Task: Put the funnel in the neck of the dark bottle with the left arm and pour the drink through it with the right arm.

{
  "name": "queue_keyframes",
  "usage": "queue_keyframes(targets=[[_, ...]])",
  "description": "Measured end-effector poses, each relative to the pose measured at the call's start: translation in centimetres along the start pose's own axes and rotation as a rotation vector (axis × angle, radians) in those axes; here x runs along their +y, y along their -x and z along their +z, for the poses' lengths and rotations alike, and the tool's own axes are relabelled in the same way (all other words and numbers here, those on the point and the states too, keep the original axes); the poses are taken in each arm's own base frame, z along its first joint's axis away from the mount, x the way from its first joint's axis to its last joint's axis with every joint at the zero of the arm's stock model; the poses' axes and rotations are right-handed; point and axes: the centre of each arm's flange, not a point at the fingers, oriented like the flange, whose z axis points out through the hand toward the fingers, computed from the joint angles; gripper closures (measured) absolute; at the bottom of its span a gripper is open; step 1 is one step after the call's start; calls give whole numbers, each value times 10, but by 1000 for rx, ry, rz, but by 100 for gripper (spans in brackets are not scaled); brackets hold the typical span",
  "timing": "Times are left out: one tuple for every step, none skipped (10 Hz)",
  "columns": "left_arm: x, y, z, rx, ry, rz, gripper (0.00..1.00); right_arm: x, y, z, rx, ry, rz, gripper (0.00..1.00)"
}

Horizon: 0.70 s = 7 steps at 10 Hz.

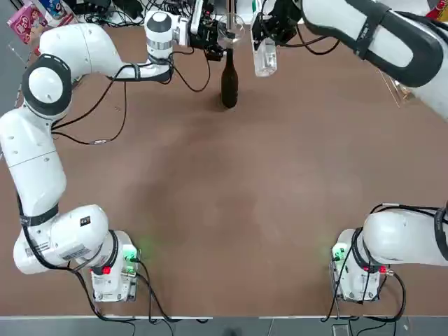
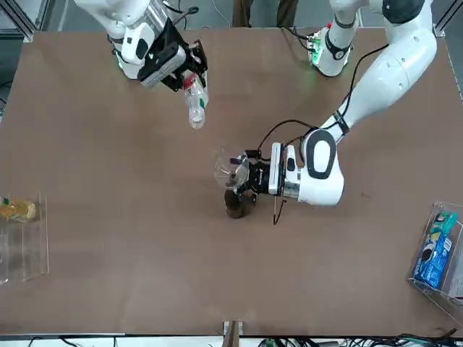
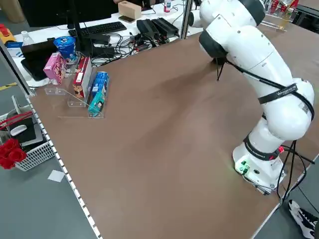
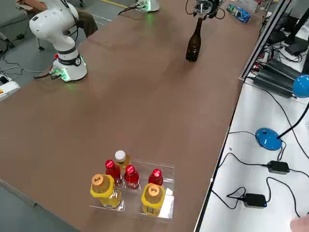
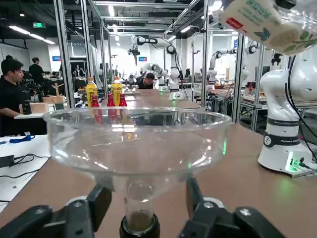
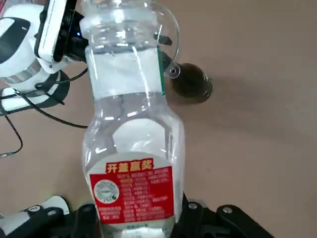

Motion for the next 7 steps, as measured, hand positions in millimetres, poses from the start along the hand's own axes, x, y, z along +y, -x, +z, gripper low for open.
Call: queue_keyframes(targets=[[0, 3, 0, 4, 1, -6, 40, -6, -1, 6, -2, 20, 3, 56], [0, 8, 1, 8, 1, -15, 43, -13, -3, 13, -6, 36, 12, 56], [1, 12, 1, 13, 3, -22, 46, -19, -5, 21, -11, 50, 27, 56], [1, 14, 1, 18, 7, -28, 47, -23, -8, 27, -14, 57, 44, 56], [1, 15, 1, 25, 7, -35, 53, -23, -13, 32, -19, 62, 59, 56], [1, 16, 1, 30, 4, -40, 55, -24, -17, 40, -27, 69, 70, 56], [1, 15, 0, 32, 4, -41, 55, -27, -18, 48, -35, 81, 83, 56]])
